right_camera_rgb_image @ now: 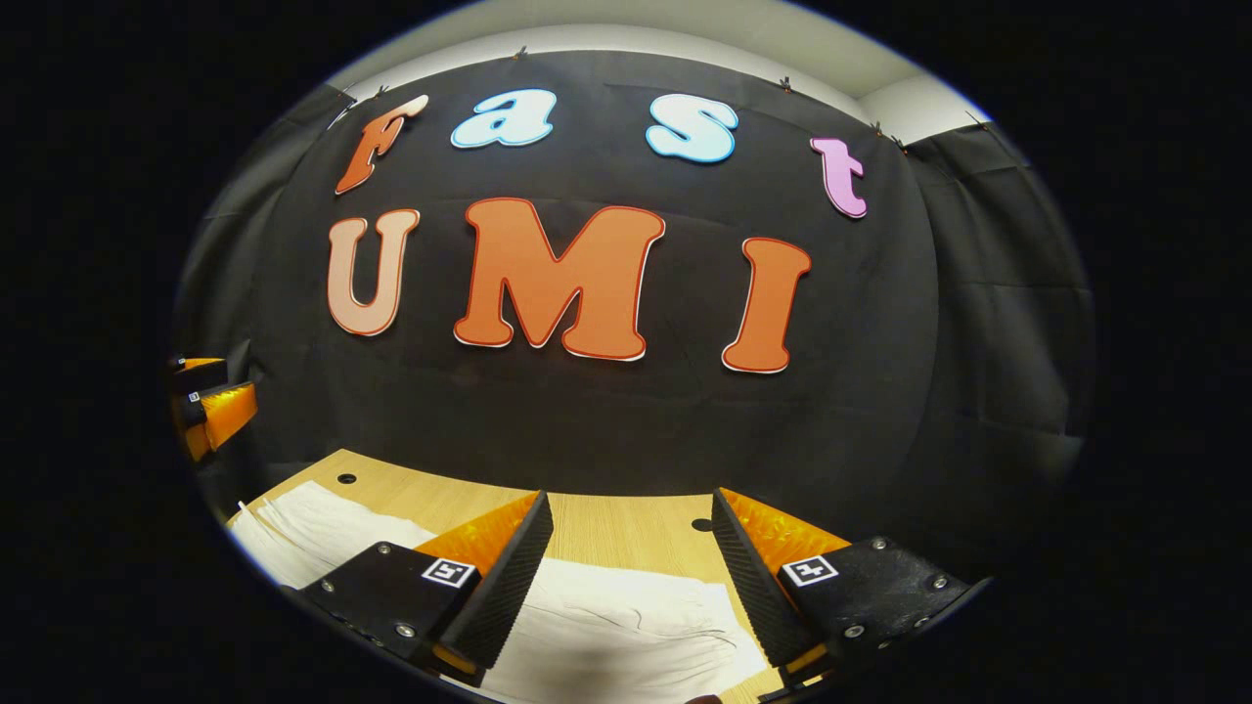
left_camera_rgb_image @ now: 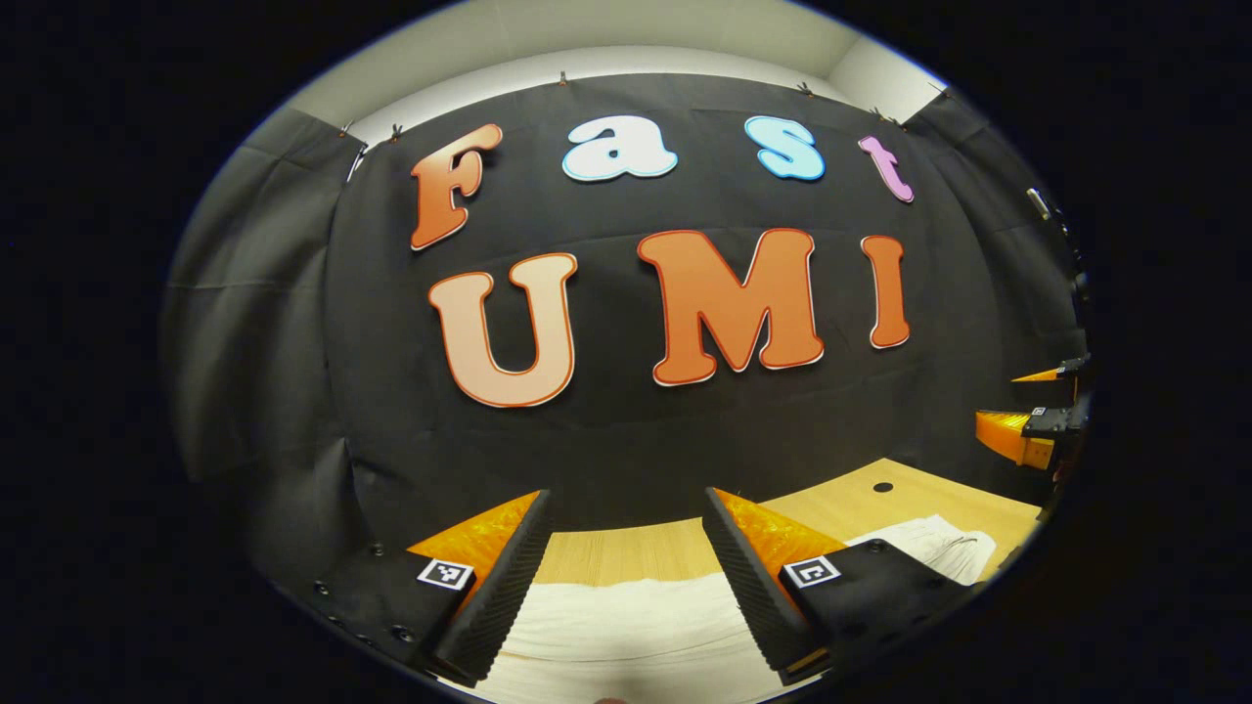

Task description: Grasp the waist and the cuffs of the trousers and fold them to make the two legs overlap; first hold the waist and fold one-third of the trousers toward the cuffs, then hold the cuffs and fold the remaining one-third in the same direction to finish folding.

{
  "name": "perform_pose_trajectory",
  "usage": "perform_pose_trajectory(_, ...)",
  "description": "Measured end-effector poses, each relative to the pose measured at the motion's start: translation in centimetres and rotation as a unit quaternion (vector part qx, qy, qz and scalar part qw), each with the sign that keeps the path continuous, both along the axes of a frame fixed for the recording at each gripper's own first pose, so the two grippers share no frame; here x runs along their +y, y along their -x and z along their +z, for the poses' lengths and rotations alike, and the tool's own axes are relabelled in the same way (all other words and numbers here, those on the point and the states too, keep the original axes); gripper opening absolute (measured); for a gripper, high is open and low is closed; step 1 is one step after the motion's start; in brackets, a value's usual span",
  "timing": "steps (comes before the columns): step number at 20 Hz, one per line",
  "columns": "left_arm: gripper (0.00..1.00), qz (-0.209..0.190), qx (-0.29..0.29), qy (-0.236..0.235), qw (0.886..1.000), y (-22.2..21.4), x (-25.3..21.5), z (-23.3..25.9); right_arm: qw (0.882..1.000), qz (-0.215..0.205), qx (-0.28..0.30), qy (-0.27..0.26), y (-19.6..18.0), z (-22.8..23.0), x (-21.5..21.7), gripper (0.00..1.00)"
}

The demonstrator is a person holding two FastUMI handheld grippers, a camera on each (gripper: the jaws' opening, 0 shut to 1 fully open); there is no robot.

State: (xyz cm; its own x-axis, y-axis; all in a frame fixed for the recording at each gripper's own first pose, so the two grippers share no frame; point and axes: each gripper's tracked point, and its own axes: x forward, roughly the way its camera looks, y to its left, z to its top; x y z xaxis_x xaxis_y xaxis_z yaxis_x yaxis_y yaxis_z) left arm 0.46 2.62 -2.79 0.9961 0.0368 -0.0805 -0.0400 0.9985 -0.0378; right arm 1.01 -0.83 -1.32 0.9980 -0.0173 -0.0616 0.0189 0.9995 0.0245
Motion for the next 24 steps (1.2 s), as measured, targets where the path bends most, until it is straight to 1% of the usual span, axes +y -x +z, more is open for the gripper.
perform_pose_trajectory(3,0.99,0.017,0.045,0.011,0.999,0.3,1.9,-3.0,0.999,0.004,0.044,-0.017,-0.5,-2.2,-0.1,0.98)
perform_pose_trajectory(6,0.99,0.045,0.094,0.041,0.994,1.5,4.7,-6.6,0.995,0.004,0.086,-0.043,-1.0,-4.3,-0.2,0.98)
perform_pose_trajectory(7,0.99,0.060,0.113,0.056,0.990,2.0,6.1,-7.8,0.994,0.000,0.102,-0.050,-1.2,-5.1,-0.5,1.00)
perform_pose_trajectory(8,1.00,0.073,0.140,0.081,0.984,2.9,7.8,-9.9,0.991,-0.004,0.123,-0.056,-1.3,-6.2,-0.8,0.98)
perform_pose_trajectory(9,1.00,0.081,0.152,0.098,0.980,3.4,8.8,-10.9,0.986,-0.011,0.155,-0.063,-1.1,-7.9,-1.2,0.98)
perform_pose_trajectory(12,1.00,0.120,0.210,0.124,0.962,5.3,12.3,-15.3,0.970,-0.017,0.221,-0.095,-1.0,-11.6,-1.4,0.98)
perform_pose_trajectory(14,1.00,0.141,0.254,0.157,0.944,6.8,14.1,-18.1,0.958,-0.013,0.254,-0.130,-0.7,-13.1,-0.9,0.98)
perform_pose_trajectory(16,0.99,0.164,0.292,0.194,0.922,8.4,15.9,-21.0,0.948,-0.021,0.275,-0.158,-0.7,-14.4,-0.9,0.98)
perform_pose_trajectory(18,0.97,0.186,0.326,0.224,0.899,9.9,17.6,-23.3,0.939,-0.032,0.298,-0.168,-0.4,-15.7,-1.0,0.97)
perform_pose_trajectory(19,0.99,0.196,0.341,0.238,0.888,10.6,18.5,-24.3,0.936,-0.037,0.307,-0.167,-0.2,-16.4,-1.7,0.96)
perform_pose_trajectory(21,0.98,0.215,0.369,0.260,0.866,12.6,20.2,-26.5,0.929,-0.048,0.330,-0.161,0.5,-17.7,-2.5,0.96)
perform_pose_trajectory(22,0.97,0.228,0.390,0.277,0.848,13.9,20.9,-28.0,0.923,-0.054,0.343,-0.164,0.9,-18.3,-2.7,0.95)
perform_pose_trajectory(23,0.98,0.239,0.411,0.295,0.829,15.2,21.9,-28.9,0.914,-0.060,0.363,-0.174,1.3,-18.9,-2.4,0.95)
perform_pose_trajectory(24,0.99,0.247,0.425,0.307,0.815,16.3,22.5,-29.5,0.908,-0.060,0.374,-0.180,1.5,-19.4,-2.2,0.95)
